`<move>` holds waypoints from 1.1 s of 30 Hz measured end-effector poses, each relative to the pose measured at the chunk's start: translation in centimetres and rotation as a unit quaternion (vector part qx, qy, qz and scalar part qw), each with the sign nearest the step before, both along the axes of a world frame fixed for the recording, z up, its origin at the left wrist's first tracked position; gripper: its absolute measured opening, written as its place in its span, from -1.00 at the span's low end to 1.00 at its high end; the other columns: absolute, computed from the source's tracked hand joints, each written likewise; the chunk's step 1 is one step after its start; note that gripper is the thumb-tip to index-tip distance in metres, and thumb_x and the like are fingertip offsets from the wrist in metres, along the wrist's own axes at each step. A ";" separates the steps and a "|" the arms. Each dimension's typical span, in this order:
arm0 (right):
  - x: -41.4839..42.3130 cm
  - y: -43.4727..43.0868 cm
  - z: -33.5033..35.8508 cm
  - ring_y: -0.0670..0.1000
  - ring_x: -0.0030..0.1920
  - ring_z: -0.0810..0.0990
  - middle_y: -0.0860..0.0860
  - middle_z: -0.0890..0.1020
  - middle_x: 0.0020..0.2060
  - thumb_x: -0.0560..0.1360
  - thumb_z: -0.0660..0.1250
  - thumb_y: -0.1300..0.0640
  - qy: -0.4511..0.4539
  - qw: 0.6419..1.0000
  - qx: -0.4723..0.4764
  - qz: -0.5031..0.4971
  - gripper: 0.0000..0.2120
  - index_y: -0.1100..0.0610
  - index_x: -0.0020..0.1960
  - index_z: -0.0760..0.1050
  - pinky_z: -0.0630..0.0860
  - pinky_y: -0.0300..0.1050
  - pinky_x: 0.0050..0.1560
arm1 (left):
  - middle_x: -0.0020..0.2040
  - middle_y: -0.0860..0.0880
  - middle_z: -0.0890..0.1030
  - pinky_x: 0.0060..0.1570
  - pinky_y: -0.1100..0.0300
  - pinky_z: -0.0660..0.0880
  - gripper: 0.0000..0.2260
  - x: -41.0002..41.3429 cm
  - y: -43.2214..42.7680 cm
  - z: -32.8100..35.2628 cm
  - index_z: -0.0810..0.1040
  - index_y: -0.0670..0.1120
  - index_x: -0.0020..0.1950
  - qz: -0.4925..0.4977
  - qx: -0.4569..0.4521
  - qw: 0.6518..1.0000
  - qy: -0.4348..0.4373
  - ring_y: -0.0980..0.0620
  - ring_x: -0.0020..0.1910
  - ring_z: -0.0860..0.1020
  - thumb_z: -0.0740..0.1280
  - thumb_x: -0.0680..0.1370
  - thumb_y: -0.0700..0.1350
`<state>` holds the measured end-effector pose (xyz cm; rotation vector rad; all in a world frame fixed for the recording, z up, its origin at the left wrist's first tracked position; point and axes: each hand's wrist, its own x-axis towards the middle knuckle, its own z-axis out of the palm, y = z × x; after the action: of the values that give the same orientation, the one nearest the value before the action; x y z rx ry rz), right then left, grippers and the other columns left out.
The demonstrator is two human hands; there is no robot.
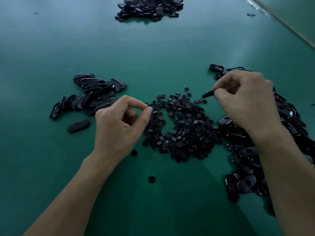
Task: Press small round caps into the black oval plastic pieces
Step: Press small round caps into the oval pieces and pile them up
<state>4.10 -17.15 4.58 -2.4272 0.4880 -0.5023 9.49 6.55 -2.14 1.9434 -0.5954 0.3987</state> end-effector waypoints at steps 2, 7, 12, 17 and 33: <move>0.3 1.6 0.4 -0.35 -0.33 0.56 -0.22 0.59 -0.34 0.46 0.39 0.27 -0.020 0.998 0.034 0.050 -0.80 -0.03 -0.20 0.59 0.42 -0.55 -0.32 | -0.42 0.02 0.57 -0.54 0.22 0.43 -0.91 -0.6 -0.5 0.6 0.60 0.06 -0.10 -0.035 -0.047 0.996 0.061 0.05 -0.54 0.52 0.40 0.56 0.04; 0.5 5.6 -0.6 -0.20 -0.31 0.59 -0.16 0.64 -0.36 0.43 0.40 0.27 -0.033 0.987 0.083 0.132 -0.83 0.02 -0.19 0.65 0.43 -0.47 -0.28 | -0.31 -0.05 0.68 -0.61 0.29 0.39 -0.79 -1.1 -1.1 1.1 0.60 -0.01 0.04 -0.143 -0.148 0.942 0.264 -0.01 -0.54 0.59 0.33 0.55 0.10; 0.6 6.8 -1.9 -0.13 -0.30 0.62 -0.13 0.66 -0.33 0.45 0.39 0.26 -0.040 0.987 0.075 0.139 -0.84 0.03 -0.13 0.68 0.54 -0.31 -0.25 | -0.32 -0.05 0.67 -0.48 0.22 0.54 -0.93 -0.6 -0.8 1.0 0.62 -0.10 -0.06 -0.150 -0.184 0.928 0.288 -0.01 -0.45 0.64 0.37 0.54 -0.12; 0.7 7.4 -2.3 -0.22 -0.25 0.65 -0.16 0.70 -0.27 0.48 0.38 0.27 -0.045 0.985 0.079 0.149 -0.80 0.02 -0.04 0.72 0.53 -0.39 -0.19 | -0.32 -0.06 0.67 -0.39 0.23 0.57 -0.95 -0.4 -0.7 0.9 0.66 -0.02 -0.10 -0.161 -0.196 0.922 0.294 0.02 -0.40 0.65 0.43 0.49 -0.17; 0.7 6.8 -2.6 -0.11 -0.30 0.70 -0.06 0.72 -0.30 0.50 0.48 0.16 -0.027 0.948 0.256 0.189 -0.92 0.01 -0.11 0.62 0.58 -0.21 -0.19 | -0.20 0.04 0.67 -0.23 0.28 0.54 -0.87 0.0 -0.7 0.3 0.62 0.04 -0.04 -0.169 -0.211 0.928 0.255 0.10 -0.23 0.61 0.46 0.49 -0.18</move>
<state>4.82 -10.36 1.96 -1.9301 0.0996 -0.2350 9.53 5.87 -1.88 1.4110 -0.4422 -0.1886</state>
